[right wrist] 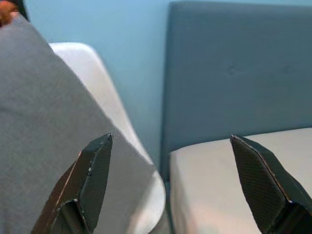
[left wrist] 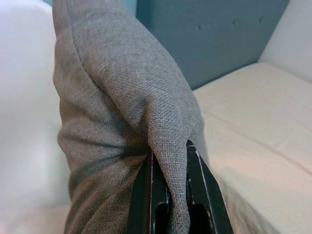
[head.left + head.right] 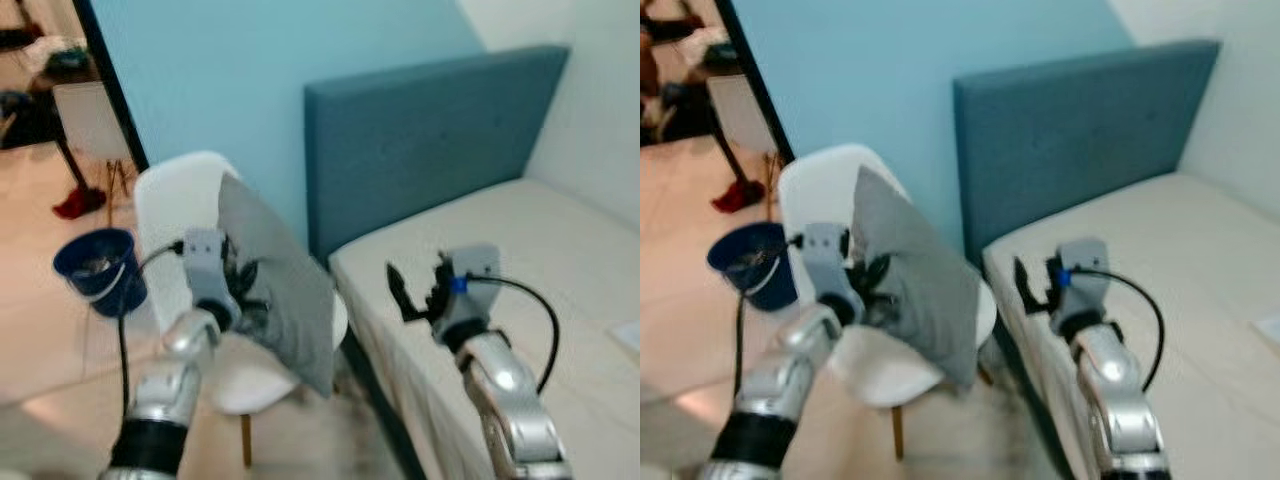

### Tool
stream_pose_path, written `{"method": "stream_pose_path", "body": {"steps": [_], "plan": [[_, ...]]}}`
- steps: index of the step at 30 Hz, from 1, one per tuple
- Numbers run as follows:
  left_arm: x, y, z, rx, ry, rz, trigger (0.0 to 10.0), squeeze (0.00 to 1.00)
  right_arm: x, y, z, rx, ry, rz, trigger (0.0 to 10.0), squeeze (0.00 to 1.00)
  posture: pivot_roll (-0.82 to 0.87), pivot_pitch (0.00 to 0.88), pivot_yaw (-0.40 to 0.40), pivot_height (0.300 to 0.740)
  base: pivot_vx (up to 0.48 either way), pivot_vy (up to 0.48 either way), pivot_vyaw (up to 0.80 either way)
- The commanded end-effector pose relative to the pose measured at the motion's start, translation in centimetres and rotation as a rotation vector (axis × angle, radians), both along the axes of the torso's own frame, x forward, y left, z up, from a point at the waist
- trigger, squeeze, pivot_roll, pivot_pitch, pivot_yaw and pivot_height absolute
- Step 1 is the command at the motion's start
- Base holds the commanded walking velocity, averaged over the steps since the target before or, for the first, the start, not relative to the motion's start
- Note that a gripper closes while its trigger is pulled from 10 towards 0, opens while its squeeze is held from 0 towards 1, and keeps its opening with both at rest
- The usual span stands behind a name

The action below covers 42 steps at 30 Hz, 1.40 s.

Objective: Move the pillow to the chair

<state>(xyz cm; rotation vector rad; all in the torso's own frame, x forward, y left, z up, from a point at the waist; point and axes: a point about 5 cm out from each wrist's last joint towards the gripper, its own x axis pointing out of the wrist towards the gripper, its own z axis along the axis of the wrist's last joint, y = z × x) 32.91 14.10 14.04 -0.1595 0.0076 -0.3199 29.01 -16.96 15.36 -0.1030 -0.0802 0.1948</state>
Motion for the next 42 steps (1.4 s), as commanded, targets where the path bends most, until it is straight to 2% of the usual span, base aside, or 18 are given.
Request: {"method": "stream_pose_path", "body": {"steps": [1, 7, 12, 16, 20, 31, 33, 35, 36, 37, 38, 39, 40, 42], "plan": [[0.5, -0.8, 2.4, -0.006, -0.110, -0.052, 10.0, 0.00, 0.1, -0.3, -0.6, 0.011, 0.040, -0.025, 10.0, 0.00, -0.08, 0.000, 0.014, 0.740, 0.000, 0.000, 0.00], [0.6, -1.1, 3.2, -0.078, -0.122, -0.061, 10.0, 0.00, 0.1, -0.3, -0.6, 0.014, 0.036, -0.021, 10.0, 0.00, -0.08, 0.000, 0.014, 0.740, 0.000, 0.000, 0.00], [0.7, -1.4, 3.1, -0.064, -0.112, -0.054, 10.0, 0.00, -0.1, 0.0, -0.2, -0.005, 0.009, 0.005, 10.0, 0.00, -0.08, 0.000, 0.008, 0.740, 0.154, 0.000, 0.00], [0.7, -1.6, 3.1, -0.063, -0.111, -0.066, 10.0, 0.00, -0.1, 0.2, -0.1, -0.035, -0.007, 0.021, 10.0, 0.00, -0.08, 0.000, 0.010, 0.740, 0.293, 0.000, 0.80], [0.8, -1.7, 3.4, -0.082, -0.118, -0.077, 10.0, 0.00, -0.1, 0.2, -0.2, -0.023, 0.002, 0.020, 10.0, 0.00, -0.08, 0.000, 0.009, 0.740, 0.387, 0.000, 0.71], [1.1, -2.5, 3.9, -0.106, -0.107, -0.094, 10.0, 0.00, 0.0, 0.0, -0.4, -0.017, 0.023, 0.004, 10.0, 0.00, -0.08, 0.000, 0.005, 0.740, 0.387, 0.000, 0.00], [1.1, -2.7, 3.7, -0.103, -0.085, -0.097, 10.0, 0.00, 0.0, 0.0, -0.4, -0.016, 0.027, 0.003, 10.0, 0.00, -0.08, 0.000, 0.006, 0.740, 0.371, 0.000, 0.00], [1.3, -2.8, 2.4, -0.073, 0.010, -0.101, 10.0, 0.00, 0.0, -0.1, -0.6, -0.018, 0.041, -0.001, 10.0, 0.00, -0.08, 0.000, 0.005, 0.740, 0.326, 0.000, 0.00], [1.3, -2.8, 2.4, -0.073, 0.010, -0.101, 10.0, 0.00, 0.0, -0.1, -0.6, -0.018, 0.041, -0.001, 10.0, 0.00, -0.08, 0.000, 0.005, 0.740, 0.300, 0.000, 0.00], [1.3, -2.7, 1.8, -0.058, 0.050, -0.099, 10.0, 0.00, 0.0, 0.0, -0.7, -0.020, 0.046, -0.002, 10.0, 0.00, -0.08, 0.000, 0.005, 0.740, 0.300, 0.000, 0.00], [1.4, -2.8, 0.8, -0.044, 0.137, -0.104, 10.0, 0.00, 0.0, 0.0, -0.7, -0.023, 0.051, -0.003, 10.0, 0.00, -0.08, 0.000, 0.005, 0.740, 0.000, 0.000, 0.00], [1.3, -3.0, 0.0, -0.041, 0.199, -0.130, 10.0, 0.00, 0.0, 0.0, -0.8, -0.025, 0.054, -0.003, 10.0, 0.00, -0.08, 0.000, 0.005, 0.740, 0.000, 0.000, 0.00], [1.3, -3.0, 0.0, -0.041, 0.199, -0.130, 10.0, 0.00, 0.0, 0.0, -0.8, -0.025, 0.054, -0.003, 10.0, 0.00, -0.08, 0.000, 0.005, 0.740, 0.000, 0.000, 0.00], [0.9, -3.8, -0.7, -0.040, 0.255, -0.198, 10.0, 0.00, 0.1, 0.0, -1.0, -0.035, 0.075, -0.007, 10.0, 0.00, -0.08, 0.000, 0.006, 0.740, 0.000, 0.000, 0.00]]}}
